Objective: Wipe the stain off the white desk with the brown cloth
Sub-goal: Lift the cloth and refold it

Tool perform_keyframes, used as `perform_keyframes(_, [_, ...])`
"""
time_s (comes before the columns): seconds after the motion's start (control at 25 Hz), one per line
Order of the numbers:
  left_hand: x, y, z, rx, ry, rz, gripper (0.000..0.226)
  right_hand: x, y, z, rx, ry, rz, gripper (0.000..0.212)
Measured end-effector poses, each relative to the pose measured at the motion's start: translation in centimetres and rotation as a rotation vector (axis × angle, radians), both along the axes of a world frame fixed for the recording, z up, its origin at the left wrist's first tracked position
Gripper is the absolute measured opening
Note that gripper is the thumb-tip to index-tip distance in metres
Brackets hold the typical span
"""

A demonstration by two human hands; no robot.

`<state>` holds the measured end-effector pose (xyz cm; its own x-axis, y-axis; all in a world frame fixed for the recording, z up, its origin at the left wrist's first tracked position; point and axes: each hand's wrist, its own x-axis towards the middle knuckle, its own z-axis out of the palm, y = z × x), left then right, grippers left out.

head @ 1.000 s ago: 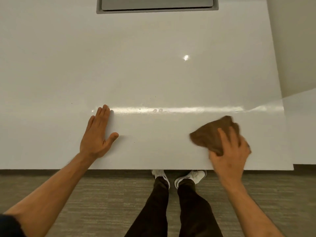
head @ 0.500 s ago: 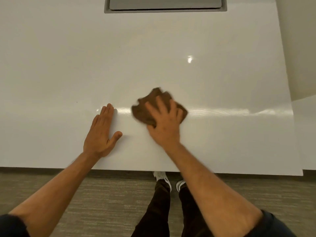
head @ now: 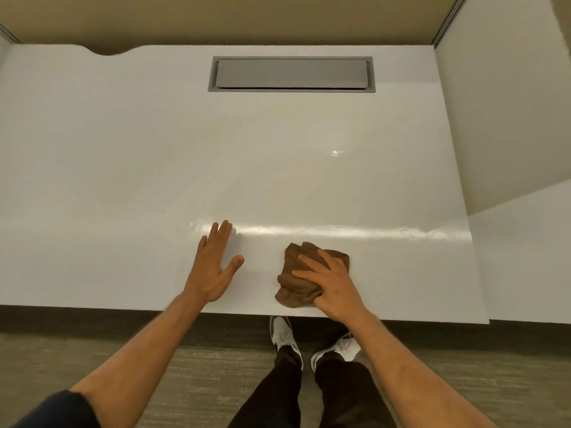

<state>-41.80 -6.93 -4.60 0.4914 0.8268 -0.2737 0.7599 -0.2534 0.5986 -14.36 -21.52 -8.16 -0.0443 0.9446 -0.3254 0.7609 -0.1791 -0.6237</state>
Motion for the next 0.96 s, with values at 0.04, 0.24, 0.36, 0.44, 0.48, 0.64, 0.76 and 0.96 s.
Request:
perform_keyframes(0.04, [0.7, -0.8, 1.0, -0.009, -0.014, -0.013, 0.096, 1.9, -1.3, 0.6, -0.026, -0.015, -0.063, 0.07])
perform_keyframes(0.24, [5.1, -3.8, 5.0, -0.081, -0.008, -0.068, 0.075, 9.0, -6.2, 5.6, -0.161, 0.107, -0.512, 0.062])
perform_keyframes(0.36, [9.0, -5.0, 7.6, -0.111, -0.035, -0.095, 0.069, 11.1, -6.0, 9.9, -0.146, 0.326, -0.763, 0.041])
perform_keyframes(0.44, [12.0, -5.6, 9.6, -0.13, -0.076, -0.107, 0.064, 11.9, -5.6, 13.3, -0.095, 0.464, -0.827, 0.024])
perform_keyframes(0.48, [13.5, -5.8, 10.7, -0.142, -0.099, -0.112, 0.063, 12.3, -5.3, 14.9, -0.07, 0.529, -0.83, 0.025])
perform_keyframes(0.64, [19.1, -6.3, 15.3, -0.183, -0.228, -0.092, 0.069, 13.5, -3.6, 20.7, 0.025, 0.723, -0.76, 0.034])
perform_keyframes(0.76, [21.9, -5.7, 18.7, -0.397, -0.424, 0.036, 0.073, 14.4, -1.8, 24.3, 0.06, 0.884, -0.727, 0.044])
perform_keyframes(0.96, [24.0, -5.0, 21.9, -0.613, -0.702, 0.097, 0.043, 14.5, 0.5, 28.2, 0.09, 1.11, -0.778, 0.043])
